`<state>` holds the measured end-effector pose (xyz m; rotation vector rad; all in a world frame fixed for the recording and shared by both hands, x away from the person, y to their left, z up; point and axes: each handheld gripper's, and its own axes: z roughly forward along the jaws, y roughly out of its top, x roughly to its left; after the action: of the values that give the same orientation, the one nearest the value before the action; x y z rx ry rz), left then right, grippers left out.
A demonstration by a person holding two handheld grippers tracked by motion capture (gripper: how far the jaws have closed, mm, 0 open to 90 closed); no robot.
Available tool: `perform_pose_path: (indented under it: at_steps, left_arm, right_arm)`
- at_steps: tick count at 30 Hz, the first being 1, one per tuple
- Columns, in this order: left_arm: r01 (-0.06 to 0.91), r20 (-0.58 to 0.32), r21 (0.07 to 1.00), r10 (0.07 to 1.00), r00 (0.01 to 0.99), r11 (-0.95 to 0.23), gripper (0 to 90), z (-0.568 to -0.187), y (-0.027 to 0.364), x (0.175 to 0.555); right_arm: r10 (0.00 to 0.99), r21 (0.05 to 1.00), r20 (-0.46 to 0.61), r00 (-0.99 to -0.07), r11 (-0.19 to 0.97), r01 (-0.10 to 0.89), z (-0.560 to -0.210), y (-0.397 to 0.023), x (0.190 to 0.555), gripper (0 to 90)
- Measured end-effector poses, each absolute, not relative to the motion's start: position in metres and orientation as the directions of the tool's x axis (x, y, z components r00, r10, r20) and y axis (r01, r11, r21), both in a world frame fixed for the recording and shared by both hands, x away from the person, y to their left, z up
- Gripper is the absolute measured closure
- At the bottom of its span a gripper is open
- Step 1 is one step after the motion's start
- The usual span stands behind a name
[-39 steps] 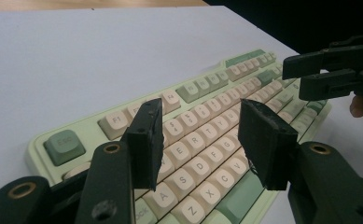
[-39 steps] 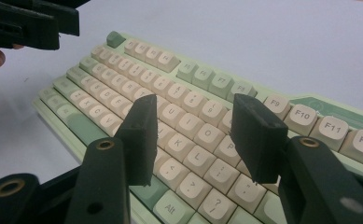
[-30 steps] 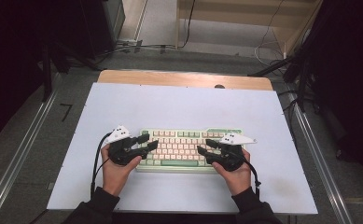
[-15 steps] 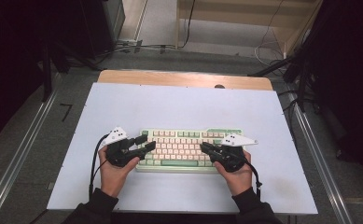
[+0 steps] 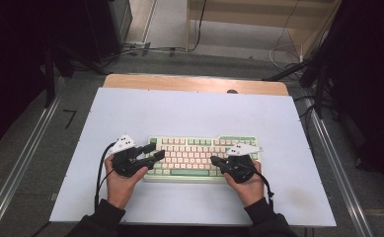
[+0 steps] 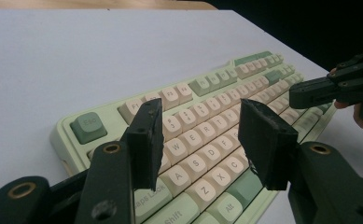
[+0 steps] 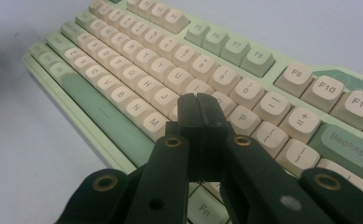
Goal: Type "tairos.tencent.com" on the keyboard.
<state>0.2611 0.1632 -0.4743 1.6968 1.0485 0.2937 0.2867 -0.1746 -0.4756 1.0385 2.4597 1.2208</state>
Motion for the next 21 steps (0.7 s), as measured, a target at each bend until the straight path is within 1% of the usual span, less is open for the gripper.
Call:
perform_pose_path:
  at_steps: [21]
  left_arm:
    - [0.495, -0.292, 0.868, 0.760, 0.581, -0.044, 51.5, -0.4750, 0.1626, 0.2610]
  right_arm:
    - [0.672, 0.716, 0.109, -0.732, 0.458, 0.527, -0.4814, -0.1740, 0.2892, 87.7]
